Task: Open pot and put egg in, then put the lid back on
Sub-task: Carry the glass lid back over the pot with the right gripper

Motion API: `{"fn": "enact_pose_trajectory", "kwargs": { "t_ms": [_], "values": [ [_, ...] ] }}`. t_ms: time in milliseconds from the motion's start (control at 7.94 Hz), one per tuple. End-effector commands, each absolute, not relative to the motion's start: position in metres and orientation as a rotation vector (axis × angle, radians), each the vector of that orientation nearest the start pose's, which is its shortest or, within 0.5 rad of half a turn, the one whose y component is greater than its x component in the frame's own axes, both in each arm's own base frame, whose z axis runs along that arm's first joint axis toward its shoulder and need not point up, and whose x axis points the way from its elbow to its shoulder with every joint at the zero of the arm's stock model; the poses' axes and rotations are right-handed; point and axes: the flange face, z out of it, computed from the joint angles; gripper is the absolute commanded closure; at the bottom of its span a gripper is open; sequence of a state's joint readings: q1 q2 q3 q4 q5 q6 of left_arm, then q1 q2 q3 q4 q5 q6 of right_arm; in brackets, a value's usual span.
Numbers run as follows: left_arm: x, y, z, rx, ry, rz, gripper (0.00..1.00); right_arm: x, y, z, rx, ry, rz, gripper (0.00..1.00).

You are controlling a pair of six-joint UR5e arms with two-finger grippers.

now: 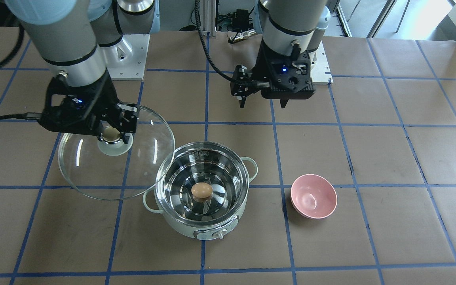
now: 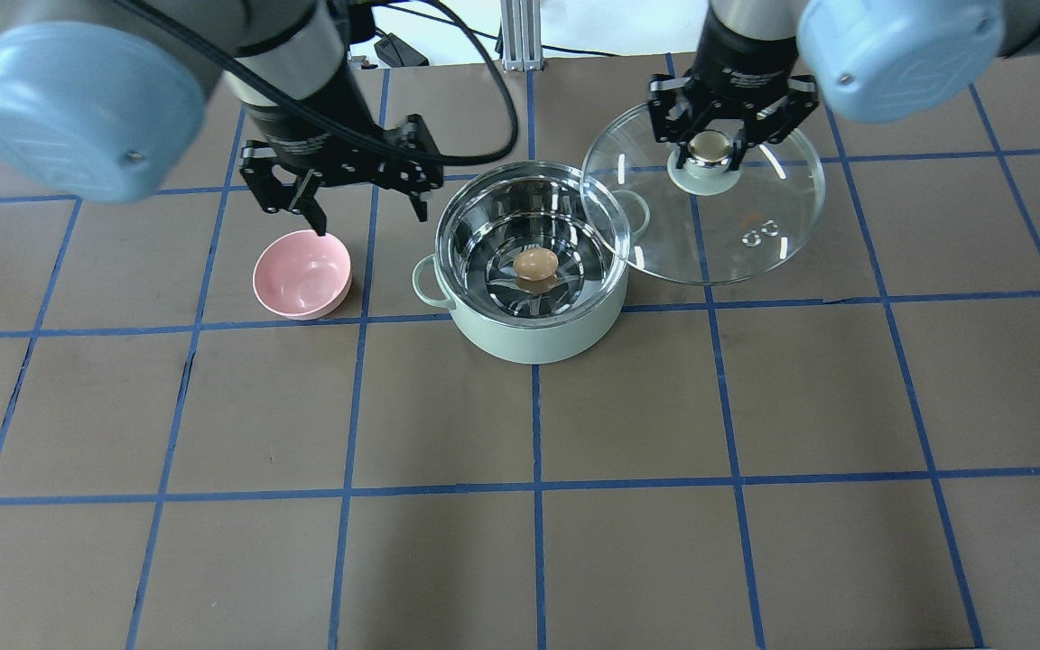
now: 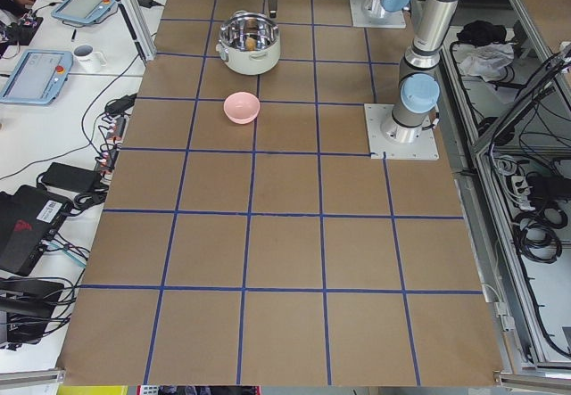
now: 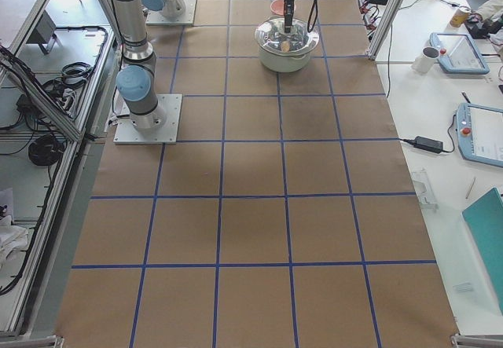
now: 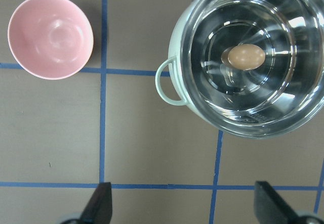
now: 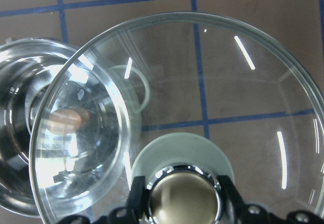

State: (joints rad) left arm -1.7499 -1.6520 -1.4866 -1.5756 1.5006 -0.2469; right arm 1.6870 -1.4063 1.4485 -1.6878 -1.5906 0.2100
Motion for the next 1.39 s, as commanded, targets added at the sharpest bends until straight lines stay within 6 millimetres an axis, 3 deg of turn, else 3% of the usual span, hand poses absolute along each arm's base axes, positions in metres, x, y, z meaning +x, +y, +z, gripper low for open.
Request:
{"fn": "enact_pose_trajectory", "kwargs": {
  "t_ms": [0,252,756,1259],
  "values": [
    [-0.149,-0.508,0.498,-0.158,3.273,0.074,0.0,0.286,-0.559,0.432,0.197,3.1,-0.206,1.0],
    [-0.144,-0.506,0.498,-0.103,3.175,0.049,0.0,0.328,-0.567,0.398,0.252,3.069,-0.245,1.0],
    [-0.169,-0.497,0.509,-0.014,3.088,-0.007,0.0,0.363,-0.56,0.368,0.355,3.0,-0.148,1.0],
    [-0.169,-0.496,0.511,-0.012,3.088,-0.012,0.0,0.361,-0.561,0.365,0.239,3.035,-0.157,1.0]
  ]
}}
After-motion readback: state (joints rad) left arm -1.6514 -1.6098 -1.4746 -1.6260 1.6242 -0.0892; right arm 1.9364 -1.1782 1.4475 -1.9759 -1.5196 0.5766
